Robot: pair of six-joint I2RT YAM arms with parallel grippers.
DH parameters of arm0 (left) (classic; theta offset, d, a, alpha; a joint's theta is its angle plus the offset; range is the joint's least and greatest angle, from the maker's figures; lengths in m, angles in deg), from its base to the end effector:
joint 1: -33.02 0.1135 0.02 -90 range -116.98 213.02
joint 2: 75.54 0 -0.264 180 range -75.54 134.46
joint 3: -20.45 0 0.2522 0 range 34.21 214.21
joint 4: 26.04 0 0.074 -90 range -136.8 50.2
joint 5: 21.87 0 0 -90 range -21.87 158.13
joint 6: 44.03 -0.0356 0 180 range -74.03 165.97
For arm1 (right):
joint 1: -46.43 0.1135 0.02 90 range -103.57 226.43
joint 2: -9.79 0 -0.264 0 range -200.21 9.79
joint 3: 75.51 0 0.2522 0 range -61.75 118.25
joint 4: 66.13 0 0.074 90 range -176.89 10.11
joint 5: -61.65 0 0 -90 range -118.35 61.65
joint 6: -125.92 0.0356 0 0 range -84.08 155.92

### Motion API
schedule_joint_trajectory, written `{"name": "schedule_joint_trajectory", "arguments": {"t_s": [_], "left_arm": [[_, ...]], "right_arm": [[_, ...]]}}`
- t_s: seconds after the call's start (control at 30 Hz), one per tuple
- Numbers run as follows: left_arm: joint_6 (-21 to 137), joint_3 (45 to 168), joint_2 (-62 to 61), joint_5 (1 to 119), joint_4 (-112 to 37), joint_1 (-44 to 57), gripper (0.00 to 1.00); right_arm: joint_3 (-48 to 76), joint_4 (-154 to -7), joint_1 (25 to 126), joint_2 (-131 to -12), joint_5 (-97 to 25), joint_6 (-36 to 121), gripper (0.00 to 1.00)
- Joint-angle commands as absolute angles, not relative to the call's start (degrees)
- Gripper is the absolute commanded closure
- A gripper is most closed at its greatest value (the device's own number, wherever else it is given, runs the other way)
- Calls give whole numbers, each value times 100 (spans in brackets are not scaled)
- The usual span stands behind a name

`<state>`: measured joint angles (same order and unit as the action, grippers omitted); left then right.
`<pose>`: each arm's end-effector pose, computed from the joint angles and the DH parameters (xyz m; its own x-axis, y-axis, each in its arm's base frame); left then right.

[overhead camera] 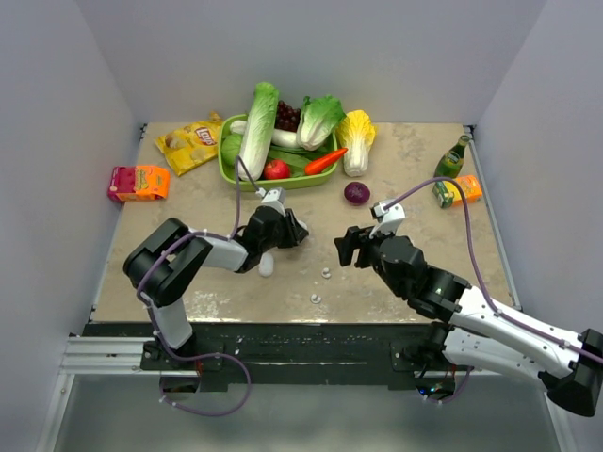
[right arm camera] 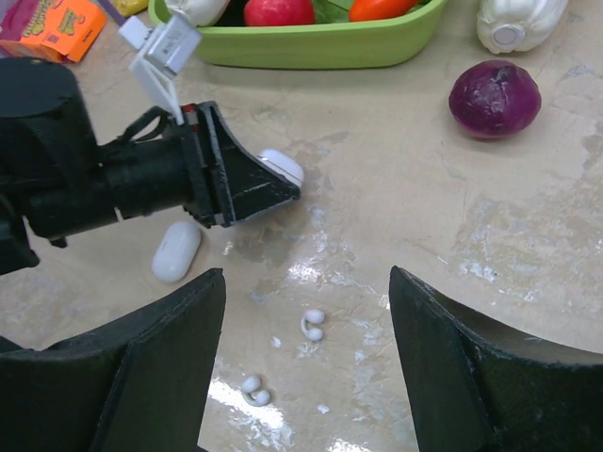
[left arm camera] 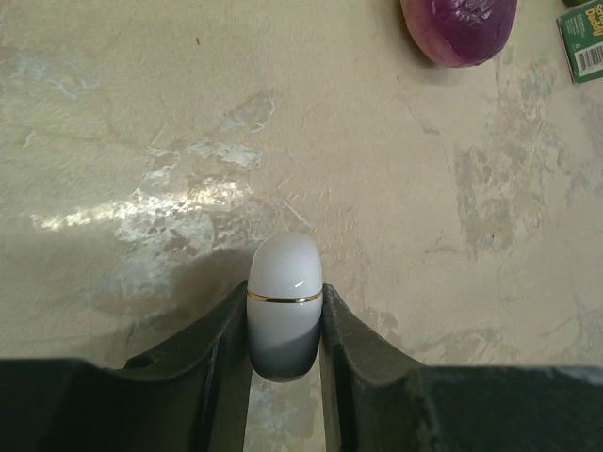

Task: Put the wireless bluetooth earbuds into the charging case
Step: Close the charging case, then place the charging case at the center of the board.

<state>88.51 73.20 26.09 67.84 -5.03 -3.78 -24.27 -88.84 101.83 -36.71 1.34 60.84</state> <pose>0.2689 -0.2014 0.1309 -0.6832 -0.3332 -0.6497 0.1909 0.7773 -0.5994 0.1221 0.1459 0.2935 -0.3475 0.1409 -0.9270 -0.3321 0.9061 0.2622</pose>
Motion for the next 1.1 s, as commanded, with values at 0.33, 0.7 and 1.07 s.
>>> {"name": "schedule_joint_trajectory", "arguments": {"t_s": [0.33, 0.7, 1.07], "left_arm": [[9123, 7772, 3116, 6294, -736, -187, 64], [8851, 7359, 2098, 6601, -1746, 243, 47], [9131, 6491, -617, 8500, -3110, 235, 29]], "right_arm": [[-2510, -8640, 10180, -3600, -32, 6255, 26], [-2554, -8710, 10172, -3547, -5, 6325, 25], [-2949, -8034, 10180, -3872, -558, 6307, 27]]}}
